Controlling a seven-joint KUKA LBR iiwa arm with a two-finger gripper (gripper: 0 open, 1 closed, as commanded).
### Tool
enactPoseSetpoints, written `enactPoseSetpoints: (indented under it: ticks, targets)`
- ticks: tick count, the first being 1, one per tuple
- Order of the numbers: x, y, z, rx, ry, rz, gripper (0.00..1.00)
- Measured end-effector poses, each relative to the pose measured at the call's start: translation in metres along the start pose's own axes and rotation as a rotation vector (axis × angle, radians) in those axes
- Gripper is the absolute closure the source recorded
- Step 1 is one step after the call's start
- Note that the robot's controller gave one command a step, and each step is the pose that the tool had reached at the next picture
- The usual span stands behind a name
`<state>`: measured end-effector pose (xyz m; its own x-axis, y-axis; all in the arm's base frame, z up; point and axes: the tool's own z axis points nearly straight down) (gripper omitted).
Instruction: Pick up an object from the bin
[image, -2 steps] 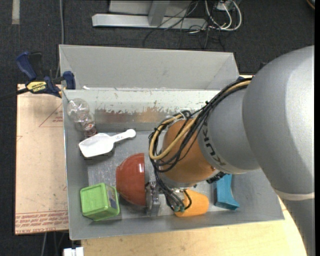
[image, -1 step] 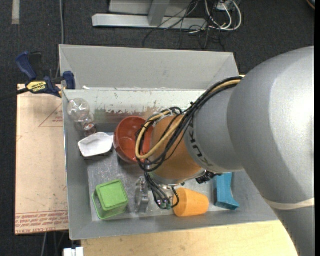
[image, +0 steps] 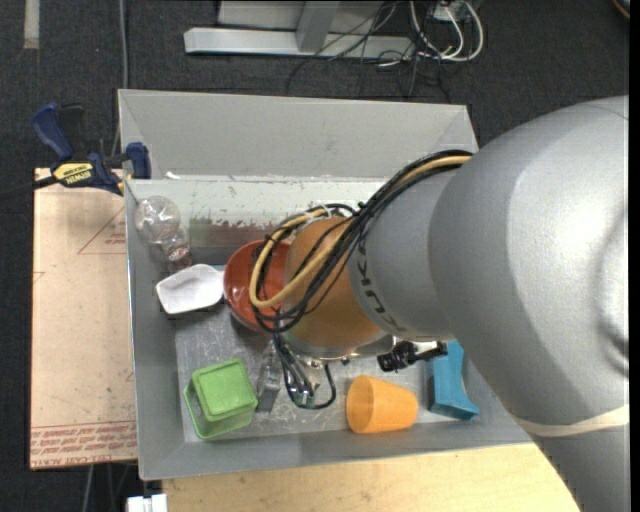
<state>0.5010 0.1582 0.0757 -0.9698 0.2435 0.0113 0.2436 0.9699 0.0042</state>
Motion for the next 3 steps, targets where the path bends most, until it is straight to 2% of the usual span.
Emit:
enactPoseSetpoints:
  ticks: [1,2,3]
  targets:
    - [0.0,0.005,0.005,-0.001,0.0,0.172,1.0]
    - [0.007,0.039,-0.029,0.022,-0.003,0.244,1.0]
    - [-0.002,0.057,-0.06,0.02,-0.007,0.225,1.0]
